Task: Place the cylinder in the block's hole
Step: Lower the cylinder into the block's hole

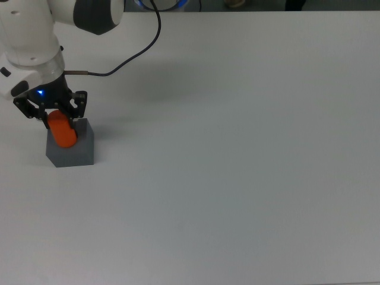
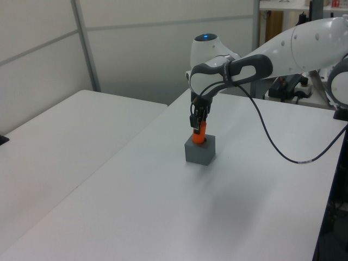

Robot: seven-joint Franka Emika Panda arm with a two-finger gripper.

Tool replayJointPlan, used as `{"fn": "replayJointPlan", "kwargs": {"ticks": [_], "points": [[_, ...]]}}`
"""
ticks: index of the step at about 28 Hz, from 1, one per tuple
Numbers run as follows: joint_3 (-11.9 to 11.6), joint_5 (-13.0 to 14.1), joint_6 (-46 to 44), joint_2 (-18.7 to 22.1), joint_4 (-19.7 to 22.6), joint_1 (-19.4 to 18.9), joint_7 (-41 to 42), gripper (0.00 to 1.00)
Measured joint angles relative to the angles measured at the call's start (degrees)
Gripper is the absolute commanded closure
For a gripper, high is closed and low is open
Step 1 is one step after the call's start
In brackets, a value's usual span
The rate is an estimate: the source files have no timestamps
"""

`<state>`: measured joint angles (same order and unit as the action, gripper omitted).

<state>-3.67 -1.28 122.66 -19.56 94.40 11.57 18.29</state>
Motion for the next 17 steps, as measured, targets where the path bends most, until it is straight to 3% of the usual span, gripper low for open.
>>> {"fn": "replayJointPlan", "kwargs": {"ticks": [4, 7, 10, 17], "points": [[0.0, -0.5, -2.8, 0.2, 0.0, -0.4, 0.0, 0.98], [0.0, -0.5, -3.9, 0.2, 0.0, -0.5, 0.0, 0.57], [0.0, -0.5, -4.0, 0.3, 0.0, -0.5, 0.0, 0.0], [0.0, -0.5, -4.0, 0.5, -0.2, -0.5, -0.1, 0.0]]}}
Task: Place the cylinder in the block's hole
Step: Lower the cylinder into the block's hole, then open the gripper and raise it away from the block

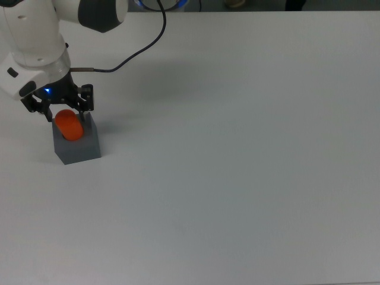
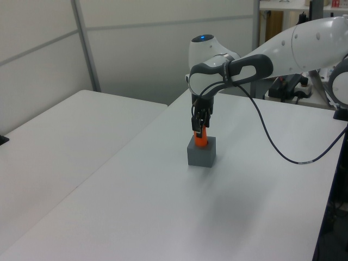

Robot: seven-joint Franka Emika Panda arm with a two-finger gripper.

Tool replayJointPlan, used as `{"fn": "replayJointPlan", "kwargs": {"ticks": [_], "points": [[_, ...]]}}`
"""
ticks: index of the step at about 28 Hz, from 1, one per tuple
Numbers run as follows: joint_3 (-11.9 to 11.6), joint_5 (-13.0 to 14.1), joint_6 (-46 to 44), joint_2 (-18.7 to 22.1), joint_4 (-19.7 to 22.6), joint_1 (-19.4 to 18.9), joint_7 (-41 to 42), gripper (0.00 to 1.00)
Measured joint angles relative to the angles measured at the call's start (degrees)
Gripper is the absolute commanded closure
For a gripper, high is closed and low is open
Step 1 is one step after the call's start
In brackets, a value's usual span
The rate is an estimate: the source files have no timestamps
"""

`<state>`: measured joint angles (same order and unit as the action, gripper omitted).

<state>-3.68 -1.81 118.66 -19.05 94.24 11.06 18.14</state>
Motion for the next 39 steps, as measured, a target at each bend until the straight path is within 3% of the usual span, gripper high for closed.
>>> {"fn": "replayJointPlan", "kwargs": {"ticks": [7, 17, 22, 39], "points": [[-0.2, 0.0, -2.6, 2.5, -1.7, 0.1, -0.2, 0.0], [-0.1, 0.0, -17.4, 8.2, -4.5, 0.0, -0.2, 0.0], [0.1, 0.0, -21.4, 8.5, -6.3, -0.1, -0.2, 0.0], [0.3, 0.0, -22.4, 8.1, -6.4, -1.7, -0.3, 0.0]]}}
